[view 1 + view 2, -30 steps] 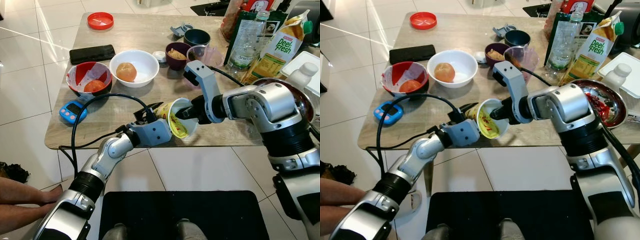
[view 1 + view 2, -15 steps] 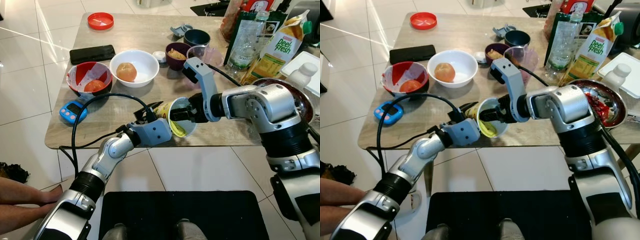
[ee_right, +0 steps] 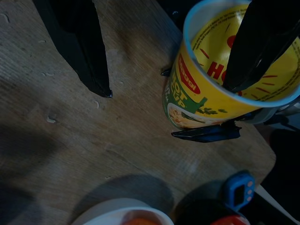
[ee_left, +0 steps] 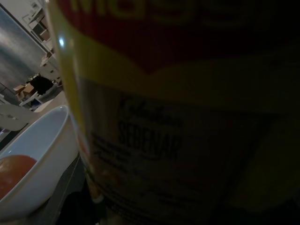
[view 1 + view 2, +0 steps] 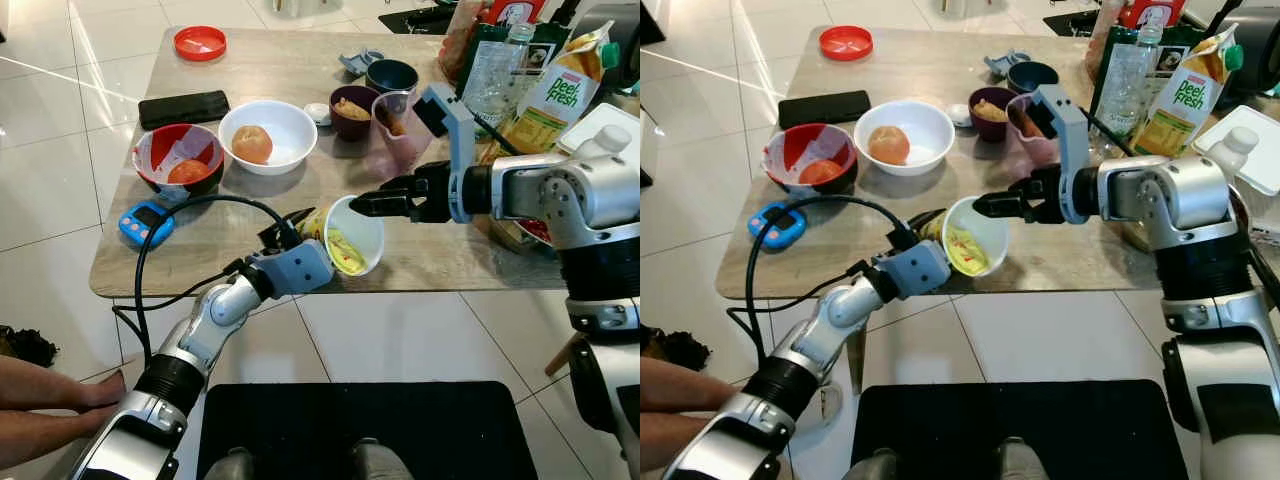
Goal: Restocking fridge
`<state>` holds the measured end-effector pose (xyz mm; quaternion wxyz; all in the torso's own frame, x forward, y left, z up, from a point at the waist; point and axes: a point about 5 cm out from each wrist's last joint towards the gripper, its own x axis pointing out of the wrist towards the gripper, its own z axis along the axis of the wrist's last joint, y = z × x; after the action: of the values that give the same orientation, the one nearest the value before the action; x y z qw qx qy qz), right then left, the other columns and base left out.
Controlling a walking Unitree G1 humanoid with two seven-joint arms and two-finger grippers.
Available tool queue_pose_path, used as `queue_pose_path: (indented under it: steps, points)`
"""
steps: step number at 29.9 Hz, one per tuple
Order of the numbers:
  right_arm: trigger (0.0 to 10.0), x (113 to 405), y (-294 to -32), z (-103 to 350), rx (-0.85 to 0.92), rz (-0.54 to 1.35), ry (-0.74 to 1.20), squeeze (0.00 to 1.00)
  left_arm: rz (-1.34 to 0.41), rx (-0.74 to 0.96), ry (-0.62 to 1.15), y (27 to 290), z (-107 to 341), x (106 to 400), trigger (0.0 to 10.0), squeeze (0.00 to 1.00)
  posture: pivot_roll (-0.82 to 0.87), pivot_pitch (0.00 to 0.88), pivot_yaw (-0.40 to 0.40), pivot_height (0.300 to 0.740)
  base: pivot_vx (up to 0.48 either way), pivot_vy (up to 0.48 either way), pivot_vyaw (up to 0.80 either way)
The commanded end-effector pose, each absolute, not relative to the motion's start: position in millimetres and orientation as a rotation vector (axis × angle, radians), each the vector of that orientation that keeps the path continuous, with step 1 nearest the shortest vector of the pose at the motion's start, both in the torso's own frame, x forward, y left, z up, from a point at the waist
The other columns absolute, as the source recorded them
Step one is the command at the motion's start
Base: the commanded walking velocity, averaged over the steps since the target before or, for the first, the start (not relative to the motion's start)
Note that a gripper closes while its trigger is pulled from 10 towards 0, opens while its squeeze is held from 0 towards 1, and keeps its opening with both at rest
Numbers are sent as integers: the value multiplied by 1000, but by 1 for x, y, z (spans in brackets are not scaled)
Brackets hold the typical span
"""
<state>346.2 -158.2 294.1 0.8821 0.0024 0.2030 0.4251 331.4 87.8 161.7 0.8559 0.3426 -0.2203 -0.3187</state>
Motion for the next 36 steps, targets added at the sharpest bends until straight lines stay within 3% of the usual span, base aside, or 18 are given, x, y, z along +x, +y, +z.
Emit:
queue_pose_path:
  steps: [1,13,19,24,31,36]
  points:
    - [10000,346,-168,295,31,868,399,0,-686,735,-459,91,156,326,10000,0,-107,180,-42,740,0,0,0]
    - [10000,335,-183,294,114,1033,199,0,-628,671,-447,103,154,323,10000,0,-93,165,-39,740,0,0,0]
    - [10000,343,-201,293,236,949,90,0,-576,606,-445,110,157,324,10000,0,-87,156,-39,740,0,0,0]
    - [10000,334,-215,285,332,948,-50,0,-520,467,-440,119,157,321,10000,0,-82,142,-35,740,0,0,0]
    - [10000,317,-216,265,332,996,-177,0,-509,331,-428,120,155,316,10000,0,-78,136,-28,740,0,0,0]
    - [10000,308,-223,244,420,1039,-179,0,-534,279,-422,120,154,313,10000,0,-71,130,-26,740,0,0,0]
